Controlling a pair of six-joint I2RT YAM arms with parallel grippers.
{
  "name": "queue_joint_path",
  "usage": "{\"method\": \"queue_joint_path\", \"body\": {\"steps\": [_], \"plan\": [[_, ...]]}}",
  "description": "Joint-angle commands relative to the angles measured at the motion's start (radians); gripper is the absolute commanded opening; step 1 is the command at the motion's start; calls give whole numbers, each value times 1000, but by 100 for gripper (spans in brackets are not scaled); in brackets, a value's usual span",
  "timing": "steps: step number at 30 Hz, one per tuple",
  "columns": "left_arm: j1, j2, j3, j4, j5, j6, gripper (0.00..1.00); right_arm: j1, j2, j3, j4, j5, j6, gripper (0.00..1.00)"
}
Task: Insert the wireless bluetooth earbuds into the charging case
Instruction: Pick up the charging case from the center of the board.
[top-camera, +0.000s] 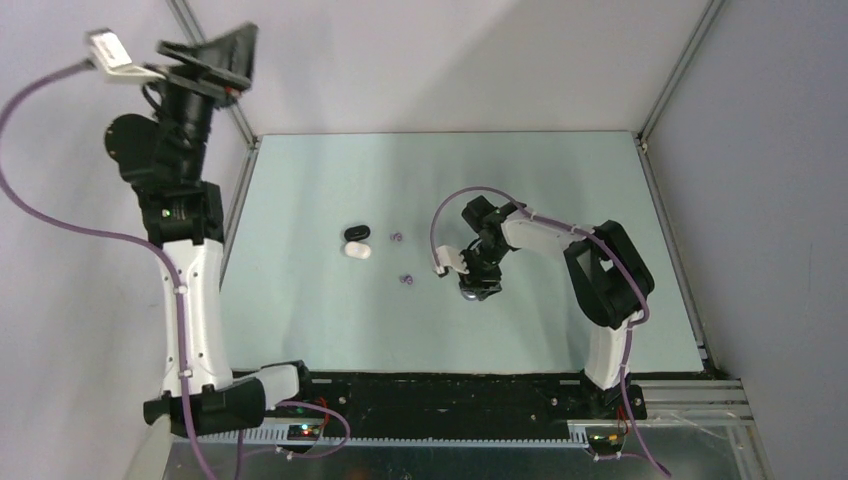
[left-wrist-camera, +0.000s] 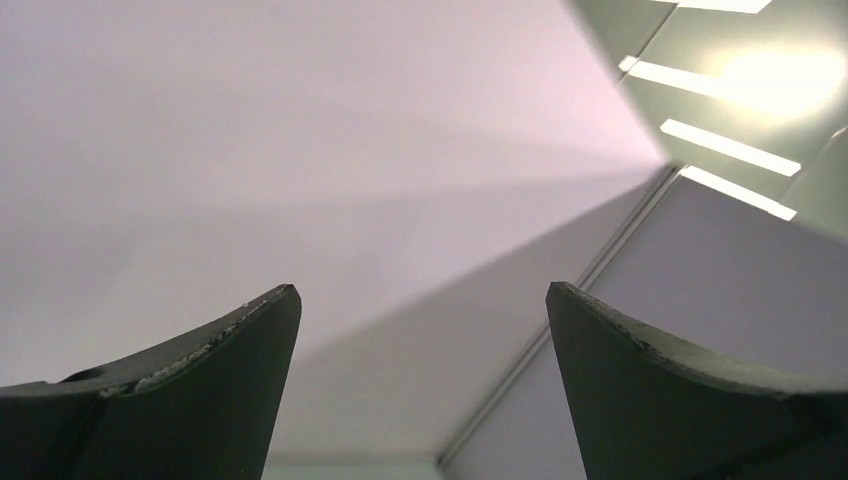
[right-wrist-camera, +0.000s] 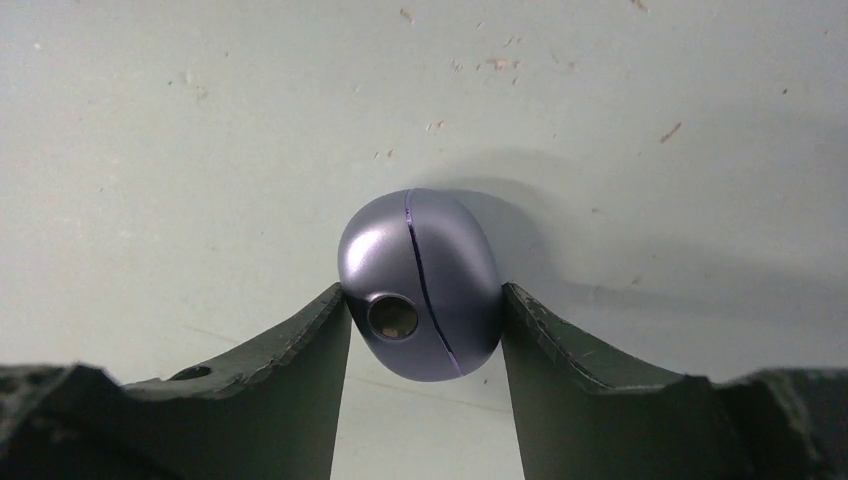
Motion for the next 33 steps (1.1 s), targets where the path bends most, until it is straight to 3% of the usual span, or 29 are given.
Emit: {"method": "queue_joint_path", "body": {"steps": [1,8,13,17,26,30,33], "plan": [[11,94,191,125,-124,-152,100,-10,-77,10,-73,-4,-14,56],[3,282,640,71,-230,-137,100,7,-72,10,-83,-26,14,55],[1,326,714,92,-306,-118,100,22,-54,10,-66,-7,-7,52],[31,332,718,107,-299,-132,100,16,-37,10,-33,18,-13,51],[108,315,664,298,-54,-154,100,17,-54,10,22,-10,57,43],[74,275,513,310,149,-100,100,16,-92,10,44,-24,79,40],[9,227,266,241,317,13,100,12,-148,17,57,-27,109,37]]}}
